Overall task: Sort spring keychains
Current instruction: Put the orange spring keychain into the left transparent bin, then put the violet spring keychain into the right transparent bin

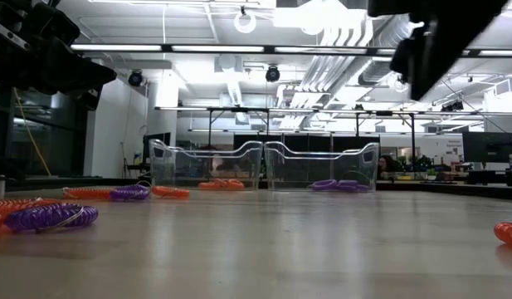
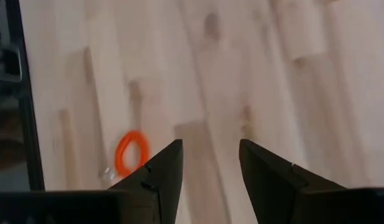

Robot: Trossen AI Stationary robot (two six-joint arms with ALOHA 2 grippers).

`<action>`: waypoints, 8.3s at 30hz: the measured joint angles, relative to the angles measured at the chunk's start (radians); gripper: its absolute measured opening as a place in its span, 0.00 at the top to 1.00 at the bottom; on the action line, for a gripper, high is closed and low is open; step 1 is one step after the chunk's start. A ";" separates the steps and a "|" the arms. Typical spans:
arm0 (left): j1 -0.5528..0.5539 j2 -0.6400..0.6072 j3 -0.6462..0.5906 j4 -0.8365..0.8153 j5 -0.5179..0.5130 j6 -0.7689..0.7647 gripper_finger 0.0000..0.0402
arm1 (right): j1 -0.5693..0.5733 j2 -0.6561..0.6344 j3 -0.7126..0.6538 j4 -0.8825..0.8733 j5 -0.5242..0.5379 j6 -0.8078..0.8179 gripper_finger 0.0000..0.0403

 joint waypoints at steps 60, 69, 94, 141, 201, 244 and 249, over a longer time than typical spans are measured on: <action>0.000 0.000 0.000 0.000 0.000 0.000 1.00 | 0.201 0.427 0.007 0.246 0.037 0.105 0.69; 0.000 0.000 0.000 0.000 0.000 0.000 1.00 | 0.202 0.456 0.008 0.245 0.040 0.087 0.74; 0.000 0.000 0.000 0.000 0.000 0.000 1.00 | 0.196 0.440 0.023 0.220 0.099 0.084 0.99; 0.000 0.000 0.000 0.000 0.000 0.000 1.00 | -0.495 0.420 0.574 0.158 0.097 -0.524 1.00; 0.000 0.000 0.000 0.000 0.000 0.000 1.00 | -0.881 0.578 0.587 0.517 -0.045 -0.086 1.00; 0.000 0.000 0.000 0.000 0.000 0.000 1.00 | -0.690 0.412 0.584 0.052 -0.237 -0.573 0.98; 0.000 0.000 0.000 0.000 0.000 0.000 1.00 | -0.623 0.324 0.496 0.075 -0.241 -0.611 0.97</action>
